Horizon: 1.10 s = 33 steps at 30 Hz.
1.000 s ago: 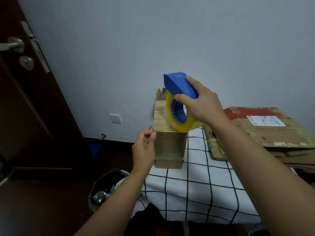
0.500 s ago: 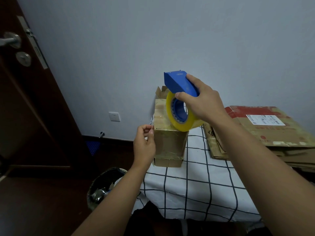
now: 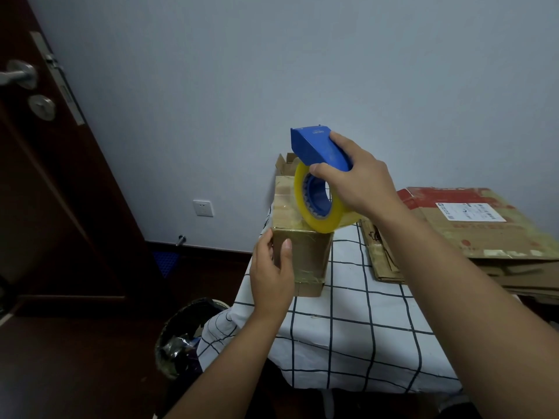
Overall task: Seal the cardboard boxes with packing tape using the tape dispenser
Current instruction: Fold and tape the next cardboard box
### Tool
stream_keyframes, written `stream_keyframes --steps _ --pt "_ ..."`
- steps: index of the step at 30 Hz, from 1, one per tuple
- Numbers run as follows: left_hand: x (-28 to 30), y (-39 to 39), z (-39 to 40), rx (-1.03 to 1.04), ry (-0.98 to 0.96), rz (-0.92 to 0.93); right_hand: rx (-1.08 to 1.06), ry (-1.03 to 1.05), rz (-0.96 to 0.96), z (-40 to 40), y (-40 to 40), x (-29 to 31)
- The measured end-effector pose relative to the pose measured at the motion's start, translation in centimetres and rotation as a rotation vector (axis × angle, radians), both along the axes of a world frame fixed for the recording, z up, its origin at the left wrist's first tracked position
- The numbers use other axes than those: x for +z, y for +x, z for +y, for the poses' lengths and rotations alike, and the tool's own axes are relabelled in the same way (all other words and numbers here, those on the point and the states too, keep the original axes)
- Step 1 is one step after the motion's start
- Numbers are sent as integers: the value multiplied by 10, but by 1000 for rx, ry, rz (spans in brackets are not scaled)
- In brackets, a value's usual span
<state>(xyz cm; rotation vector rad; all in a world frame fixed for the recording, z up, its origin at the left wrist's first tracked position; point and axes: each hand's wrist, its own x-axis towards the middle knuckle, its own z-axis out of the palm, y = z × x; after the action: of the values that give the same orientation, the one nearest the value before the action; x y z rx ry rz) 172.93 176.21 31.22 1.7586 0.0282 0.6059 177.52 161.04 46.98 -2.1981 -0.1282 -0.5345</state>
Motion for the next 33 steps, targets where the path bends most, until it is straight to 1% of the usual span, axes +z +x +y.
stream_keyframes --steps 3,7,9,11,13,15,18,20,23,26,30,33 --pt "0 1 -1 10 62 -12 7 1 -7 1 0 0" --pt "4 2 -3 23 97 20 0 5 -3 1 1 -1" --pt "9 0 -7 101 171 18 0 22 6 2 0 0" --pt "16 -1 -13 190 344 -51 -15 47 3 2 -3 0" --pt "23 2 -22 204 611 -127 -32 75 -17 -1 -6 0" --pt "30 9 -28 208 823 -149 -65 91 -47 -8 -10 -1" --pt "38 19 -29 263 968 -98 -142 78 -94 -25 -17 -3" --pt "41 22 -29 275 1012 -72 -175 92 -108 -38 -21 -9" --pt "43 20 -26 238 1014 -89 -198 89 -83 -55 -28 -24" --pt "42 13 -12 145 999 -145 -242 77 -45 -73 -35 -44" --pt "44 3 26 -55 1004 -167 -267 100 13 -91 -43 -73" --pt "49 -1 44 -84 1050 -164 -268 109 100 -95 -50 -97"
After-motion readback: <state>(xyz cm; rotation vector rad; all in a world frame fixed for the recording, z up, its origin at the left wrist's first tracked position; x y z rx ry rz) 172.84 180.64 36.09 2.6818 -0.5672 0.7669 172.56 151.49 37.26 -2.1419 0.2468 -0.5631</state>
